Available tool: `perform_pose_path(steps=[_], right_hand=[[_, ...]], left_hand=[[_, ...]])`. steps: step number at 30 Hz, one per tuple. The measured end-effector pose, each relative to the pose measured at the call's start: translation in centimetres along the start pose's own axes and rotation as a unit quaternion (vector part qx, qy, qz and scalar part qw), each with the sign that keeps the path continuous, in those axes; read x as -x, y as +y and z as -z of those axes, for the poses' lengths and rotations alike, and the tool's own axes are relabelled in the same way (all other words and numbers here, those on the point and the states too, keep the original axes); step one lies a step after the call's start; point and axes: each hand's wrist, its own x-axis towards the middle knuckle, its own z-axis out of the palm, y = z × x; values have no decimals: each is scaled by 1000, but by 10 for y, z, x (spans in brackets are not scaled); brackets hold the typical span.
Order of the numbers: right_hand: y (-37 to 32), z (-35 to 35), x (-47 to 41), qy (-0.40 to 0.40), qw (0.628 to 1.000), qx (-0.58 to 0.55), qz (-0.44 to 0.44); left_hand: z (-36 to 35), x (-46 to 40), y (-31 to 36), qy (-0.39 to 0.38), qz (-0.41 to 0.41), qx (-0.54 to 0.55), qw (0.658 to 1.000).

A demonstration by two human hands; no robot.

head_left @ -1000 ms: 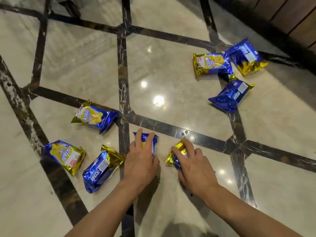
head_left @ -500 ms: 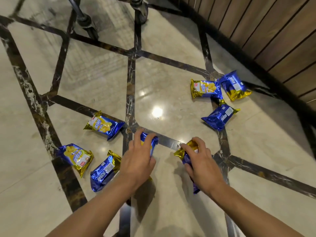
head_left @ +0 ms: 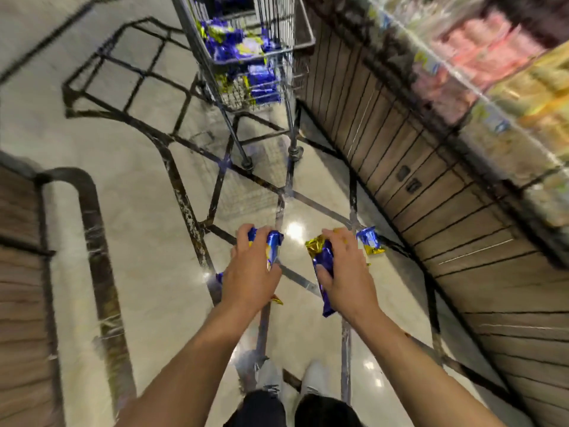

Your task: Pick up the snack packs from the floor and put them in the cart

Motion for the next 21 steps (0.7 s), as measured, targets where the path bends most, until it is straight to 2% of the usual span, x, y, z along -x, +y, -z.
perform_pose_path(steps=[4, 9, 16, 21], right_hand=[[-73, 65, 12, -1, 999, -13, 34], [-141, 88, 16, -28, 997, -9, 69], [-229, 59, 4, -30, 995, -7, 100], [-300, 13, -17, -32, 996, -5, 87]], left_hand=[[102, 39, 37, 49, 41, 22, 998], [174, 70, 40, 118, 70, 30, 990], [232, 83, -7, 144, 93, 37, 984], [280, 63, -81, 148, 78, 34, 985]])
